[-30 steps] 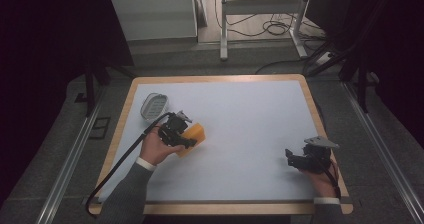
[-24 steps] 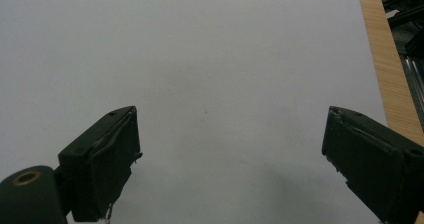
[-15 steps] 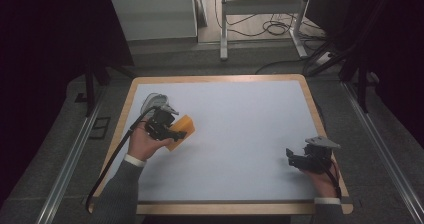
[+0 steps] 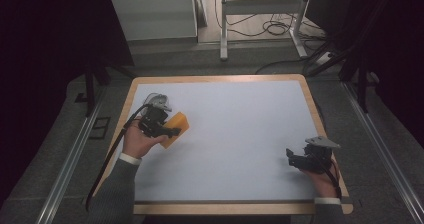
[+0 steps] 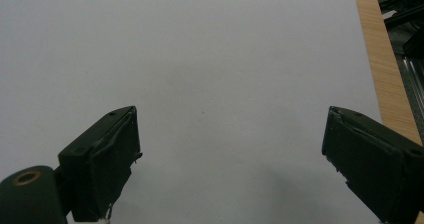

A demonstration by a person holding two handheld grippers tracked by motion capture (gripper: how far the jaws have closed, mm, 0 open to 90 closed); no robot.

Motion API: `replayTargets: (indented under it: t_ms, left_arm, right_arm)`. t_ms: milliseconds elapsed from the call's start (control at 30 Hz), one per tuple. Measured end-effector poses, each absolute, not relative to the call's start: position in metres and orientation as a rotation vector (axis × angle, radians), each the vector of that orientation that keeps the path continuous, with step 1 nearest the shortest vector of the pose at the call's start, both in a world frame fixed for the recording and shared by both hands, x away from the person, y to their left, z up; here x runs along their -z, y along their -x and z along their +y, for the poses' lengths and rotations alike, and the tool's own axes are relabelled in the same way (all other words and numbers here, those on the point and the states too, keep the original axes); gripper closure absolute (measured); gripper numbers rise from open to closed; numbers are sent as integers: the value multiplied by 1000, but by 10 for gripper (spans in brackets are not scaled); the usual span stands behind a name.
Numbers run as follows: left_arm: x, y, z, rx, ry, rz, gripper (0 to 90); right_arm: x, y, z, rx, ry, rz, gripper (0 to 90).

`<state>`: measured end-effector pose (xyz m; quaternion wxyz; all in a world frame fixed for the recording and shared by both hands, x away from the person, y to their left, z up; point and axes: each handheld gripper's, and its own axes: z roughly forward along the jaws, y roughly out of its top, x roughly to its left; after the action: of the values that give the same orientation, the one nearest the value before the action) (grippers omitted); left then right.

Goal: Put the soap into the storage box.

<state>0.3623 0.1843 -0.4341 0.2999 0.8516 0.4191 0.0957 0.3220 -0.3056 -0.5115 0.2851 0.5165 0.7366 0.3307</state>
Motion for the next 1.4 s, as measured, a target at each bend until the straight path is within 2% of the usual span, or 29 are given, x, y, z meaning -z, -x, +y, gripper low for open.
replayTargets:
  t_ms: [1400]
  left_arm:
    - [422,-403,207,-270,-2220,1217,610]
  right_arm:
    - [509,-320,-303,-888,-1366,1971,85]
